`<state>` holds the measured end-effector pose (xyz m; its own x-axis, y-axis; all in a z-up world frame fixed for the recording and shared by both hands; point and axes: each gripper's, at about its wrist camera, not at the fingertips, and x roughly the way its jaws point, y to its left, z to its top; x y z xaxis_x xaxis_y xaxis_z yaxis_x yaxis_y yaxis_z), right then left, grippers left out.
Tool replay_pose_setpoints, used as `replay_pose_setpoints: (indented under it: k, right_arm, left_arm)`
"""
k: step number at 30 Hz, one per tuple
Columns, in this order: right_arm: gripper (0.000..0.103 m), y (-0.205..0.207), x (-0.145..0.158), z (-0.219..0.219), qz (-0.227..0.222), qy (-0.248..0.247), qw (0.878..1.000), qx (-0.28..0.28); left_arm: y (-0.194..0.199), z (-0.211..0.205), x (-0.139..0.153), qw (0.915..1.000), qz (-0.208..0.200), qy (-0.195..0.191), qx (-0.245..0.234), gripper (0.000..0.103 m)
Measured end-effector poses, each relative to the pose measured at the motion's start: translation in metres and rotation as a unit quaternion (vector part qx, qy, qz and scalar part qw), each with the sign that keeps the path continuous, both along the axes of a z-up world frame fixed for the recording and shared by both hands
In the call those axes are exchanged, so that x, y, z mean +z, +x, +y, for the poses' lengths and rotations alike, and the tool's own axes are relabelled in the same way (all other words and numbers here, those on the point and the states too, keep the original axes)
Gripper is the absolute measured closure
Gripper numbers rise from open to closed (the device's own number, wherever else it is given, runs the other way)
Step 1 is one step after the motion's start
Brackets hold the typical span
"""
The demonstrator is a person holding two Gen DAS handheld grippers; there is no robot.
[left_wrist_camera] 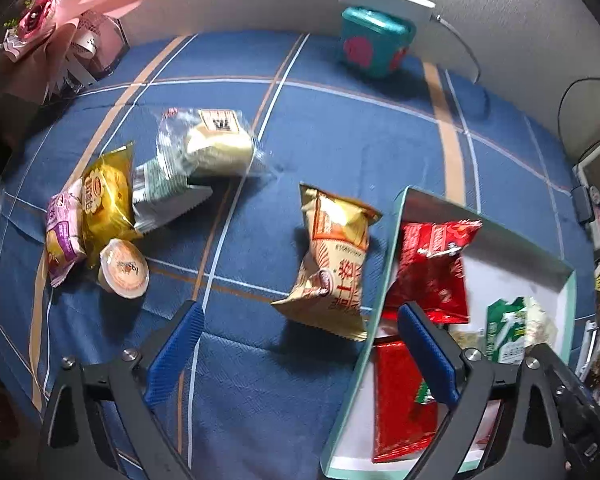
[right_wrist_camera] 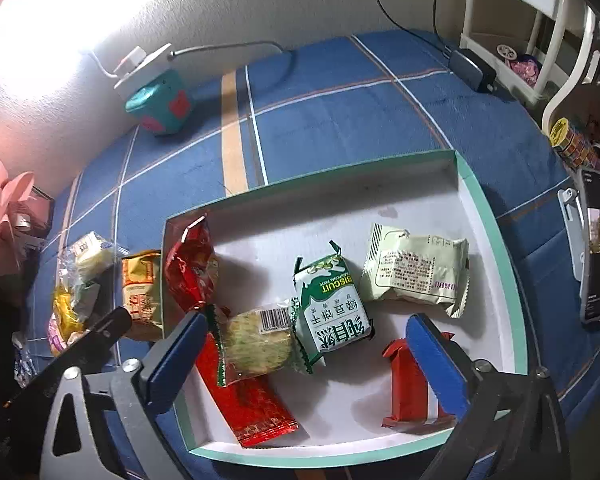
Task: Organize snacks
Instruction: 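Withdraw both tools from the tray back toward the snack pile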
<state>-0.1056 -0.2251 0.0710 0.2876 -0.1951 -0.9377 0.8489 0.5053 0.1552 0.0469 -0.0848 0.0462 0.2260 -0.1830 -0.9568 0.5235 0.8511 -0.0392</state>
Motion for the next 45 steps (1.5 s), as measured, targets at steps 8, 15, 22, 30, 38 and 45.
replay_pose_setpoints:
  k: [8,15,22,30,38,45]
  right_arm:
    - [0.000,0.002,-0.010,0.003,0.012,-0.002,1.000,0.003]
    - [0.000,0.005,-0.004,0.008,-0.007,-0.003,1.000,-0.003]
    - [0.000,0.019,0.005,0.021,-0.009,-0.002,1.000,0.006]
    - [0.000,0.041,0.007,0.042,-0.016,-0.001,0.999,0.033]
    - [0.000,0.074,-0.002,0.068,-0.012,0.013,0.998,0.067]
    - [0.000,0.106,-0.008,0.094,-0.025,0.029,0.994,0.103]
  left_arm:
    - [-0.001,0.002,-0.003,0.9999,-0.010,0.006,0.005,0.000]
    - [0.000,0.011,0.010,0.9998,-0.017,-0.008,0.007,0.000]
    - [0.015,0.041,0.027,0.9986,-0.039,-0.017,0.031,0.000]
    - [0.050,0.091,0.052,0.9948,-0.065,-0.036,0.070,0.000]
    - [0.086,0.144,0.051,0.9883,-0.053,-0.052,0.133,0.000]
    - [0.110,0.173,0.041,0.9813,-0.041,-0.058,0.179,0.000]
